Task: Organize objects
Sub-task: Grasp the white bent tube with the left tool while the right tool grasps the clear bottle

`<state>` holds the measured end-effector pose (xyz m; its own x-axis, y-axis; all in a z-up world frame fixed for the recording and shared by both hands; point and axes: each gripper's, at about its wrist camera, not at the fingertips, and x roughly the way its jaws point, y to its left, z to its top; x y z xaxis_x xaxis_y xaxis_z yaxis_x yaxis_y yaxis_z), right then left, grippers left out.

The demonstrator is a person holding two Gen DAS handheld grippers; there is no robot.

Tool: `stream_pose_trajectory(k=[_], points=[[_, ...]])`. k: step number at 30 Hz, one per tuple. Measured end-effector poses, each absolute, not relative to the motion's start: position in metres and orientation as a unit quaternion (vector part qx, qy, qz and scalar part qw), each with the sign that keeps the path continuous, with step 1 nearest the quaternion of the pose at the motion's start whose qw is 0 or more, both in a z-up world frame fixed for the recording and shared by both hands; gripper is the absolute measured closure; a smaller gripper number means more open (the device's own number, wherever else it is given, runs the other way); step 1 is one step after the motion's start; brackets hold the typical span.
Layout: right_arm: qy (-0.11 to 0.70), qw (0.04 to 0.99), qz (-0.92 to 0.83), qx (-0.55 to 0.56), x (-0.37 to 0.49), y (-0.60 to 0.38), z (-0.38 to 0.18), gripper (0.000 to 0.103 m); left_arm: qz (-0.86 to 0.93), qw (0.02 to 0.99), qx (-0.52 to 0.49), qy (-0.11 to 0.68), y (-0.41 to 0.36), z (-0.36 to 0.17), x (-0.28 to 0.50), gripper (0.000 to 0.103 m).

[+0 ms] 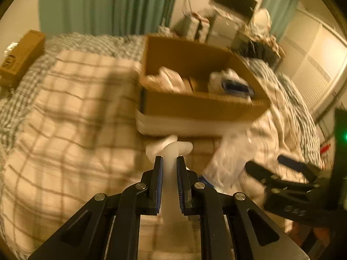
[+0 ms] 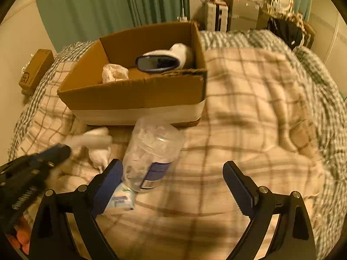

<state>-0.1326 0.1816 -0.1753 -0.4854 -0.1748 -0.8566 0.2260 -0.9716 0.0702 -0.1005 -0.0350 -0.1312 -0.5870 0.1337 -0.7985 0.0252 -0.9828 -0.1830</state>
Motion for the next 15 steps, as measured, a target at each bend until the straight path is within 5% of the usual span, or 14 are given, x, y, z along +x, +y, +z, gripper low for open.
stream_pose_trajectory(k=[9,12,15], points=[[0.021,0.117,-0.846,0.520,-0.166,0.152,-0.207,0.010,0.893,0.000,-0.446,-0.069,-0.050,-0.140,-0.110,0.091],[0.037,0.117,-0.845,0.521,-0.171,0.142,-0.215,0.026,0.886,0.001,-0.457,-0.072,-0.051,-0.151,-0.112,0.091],[0.038,0.118,-0.848,0.516,-0.168,0.143,-0.214,0.027,0.882,0.006,-0.466,-0.072,-0.048,-0.157,-0.112,0.091]])
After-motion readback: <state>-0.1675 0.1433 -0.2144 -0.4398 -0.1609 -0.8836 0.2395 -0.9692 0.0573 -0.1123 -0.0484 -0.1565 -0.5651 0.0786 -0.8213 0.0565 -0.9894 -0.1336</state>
